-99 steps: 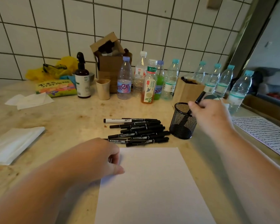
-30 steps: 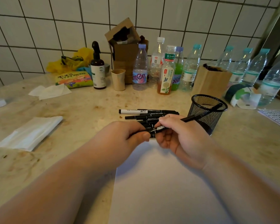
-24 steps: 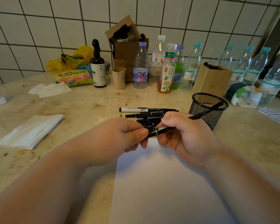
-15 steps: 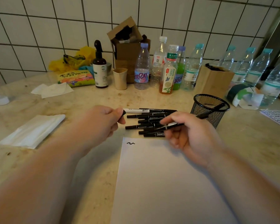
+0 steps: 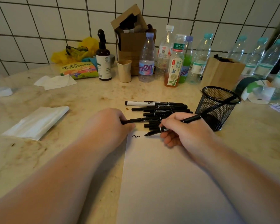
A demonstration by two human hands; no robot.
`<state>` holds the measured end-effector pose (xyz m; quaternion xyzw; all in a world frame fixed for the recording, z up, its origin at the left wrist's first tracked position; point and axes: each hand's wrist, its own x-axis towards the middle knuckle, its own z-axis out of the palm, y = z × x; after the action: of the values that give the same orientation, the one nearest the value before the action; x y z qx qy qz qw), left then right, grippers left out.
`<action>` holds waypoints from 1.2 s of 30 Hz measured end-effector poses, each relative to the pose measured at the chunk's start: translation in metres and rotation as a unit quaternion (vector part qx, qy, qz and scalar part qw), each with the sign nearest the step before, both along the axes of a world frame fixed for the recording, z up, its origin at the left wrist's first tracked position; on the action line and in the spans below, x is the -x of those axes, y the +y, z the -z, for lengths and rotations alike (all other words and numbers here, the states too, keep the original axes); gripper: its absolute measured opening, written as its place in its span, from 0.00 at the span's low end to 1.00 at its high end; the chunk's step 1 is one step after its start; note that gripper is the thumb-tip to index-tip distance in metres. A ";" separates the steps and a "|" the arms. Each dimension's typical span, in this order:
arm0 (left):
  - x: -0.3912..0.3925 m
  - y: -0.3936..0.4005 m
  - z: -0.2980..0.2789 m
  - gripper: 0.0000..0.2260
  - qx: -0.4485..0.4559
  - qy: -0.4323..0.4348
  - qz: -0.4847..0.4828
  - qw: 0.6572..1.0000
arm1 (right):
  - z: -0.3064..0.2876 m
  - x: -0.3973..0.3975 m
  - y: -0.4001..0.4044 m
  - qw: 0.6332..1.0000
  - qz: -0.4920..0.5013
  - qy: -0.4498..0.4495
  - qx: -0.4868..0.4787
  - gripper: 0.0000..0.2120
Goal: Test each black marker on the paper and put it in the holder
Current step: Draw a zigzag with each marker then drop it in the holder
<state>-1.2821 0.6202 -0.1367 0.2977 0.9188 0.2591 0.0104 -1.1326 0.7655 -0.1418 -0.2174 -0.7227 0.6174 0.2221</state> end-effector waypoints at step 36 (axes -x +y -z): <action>0.007 0.004 0.005 0.08 0.042 -0.001 0.012 0.999 | 0.001 0.000 0.003 0.999 0.026 -0.023 -0.009 0.08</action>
<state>-1.2887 0.6245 -0.1415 0.3080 0.9251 0.2203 0.0272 -1.1326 0.7683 -0.1425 -0.2483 -0.7270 0.6000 0.2232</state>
